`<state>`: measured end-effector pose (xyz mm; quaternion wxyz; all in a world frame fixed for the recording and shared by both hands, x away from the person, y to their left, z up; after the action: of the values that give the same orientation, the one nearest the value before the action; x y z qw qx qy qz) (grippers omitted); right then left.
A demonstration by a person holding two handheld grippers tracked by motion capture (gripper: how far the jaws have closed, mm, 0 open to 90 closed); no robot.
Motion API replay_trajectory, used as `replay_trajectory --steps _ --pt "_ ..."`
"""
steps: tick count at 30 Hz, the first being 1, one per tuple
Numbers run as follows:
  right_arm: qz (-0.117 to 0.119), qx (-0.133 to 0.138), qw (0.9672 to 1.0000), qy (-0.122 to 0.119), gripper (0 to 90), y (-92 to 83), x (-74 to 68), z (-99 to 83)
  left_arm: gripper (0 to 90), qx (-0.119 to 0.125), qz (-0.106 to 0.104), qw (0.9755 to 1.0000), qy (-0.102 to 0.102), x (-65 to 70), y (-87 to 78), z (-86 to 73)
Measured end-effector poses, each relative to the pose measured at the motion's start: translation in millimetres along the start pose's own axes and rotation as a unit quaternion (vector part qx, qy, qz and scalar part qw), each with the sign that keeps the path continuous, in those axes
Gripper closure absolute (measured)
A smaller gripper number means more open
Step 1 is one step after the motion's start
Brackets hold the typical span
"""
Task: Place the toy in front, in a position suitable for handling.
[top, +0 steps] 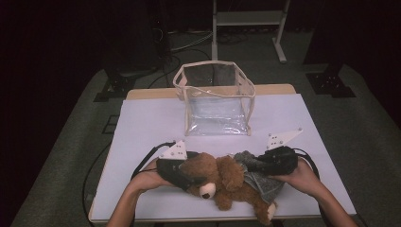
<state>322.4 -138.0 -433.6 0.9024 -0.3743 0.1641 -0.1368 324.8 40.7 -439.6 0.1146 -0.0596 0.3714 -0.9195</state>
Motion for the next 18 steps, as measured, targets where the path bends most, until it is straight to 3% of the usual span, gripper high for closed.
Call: replay_trajectory --steps 7,10,12,15,18 --pt "0.004 0.010 0.9999 0.002 75.3 0.3 -5.1 -4.7 9.7 -0.040 -0.001 0.9991 0.014 1.4 18.5 8.8" --pt "0.004 0.013 0.9999 0.003 75.3 -0.1 -5.5 -5.5 11.6 -0.066 -0.006 0.9975 0.025 3.3 24.3 9.2" --pt "0.005 0.013 0.9999 0.003 75.2 0.0 -5.1 -5.2 17.8 -0.081 -0.007 0.9963 0.028 4.0 26.5 10.2" --pt "0.002 0.011 0.9999 0.007 75.2 -0.2 -2.7 -4.2 37.3 -0.103 0.012 0.9934 0.049 0.4 25.4 11.9" --pt "-0.001 0.016 0.9998 0.013 75.1 -2.7 2.9 -0.3 46.2 -0.096 0.029 0.9934 0.055 -6.8 19.7 14.7"
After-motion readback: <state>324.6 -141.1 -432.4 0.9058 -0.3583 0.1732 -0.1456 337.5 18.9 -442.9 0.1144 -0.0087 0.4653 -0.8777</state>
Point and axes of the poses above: each handheld gripper's, and its own axes: y roughly forward along the jaws, z roughly out of its top, x roughly to its right, the point moved 10 cm from there along y, roughly forward along the jaws, and after that the axes turned 10 degrees about -x, right-handed, at the moved point
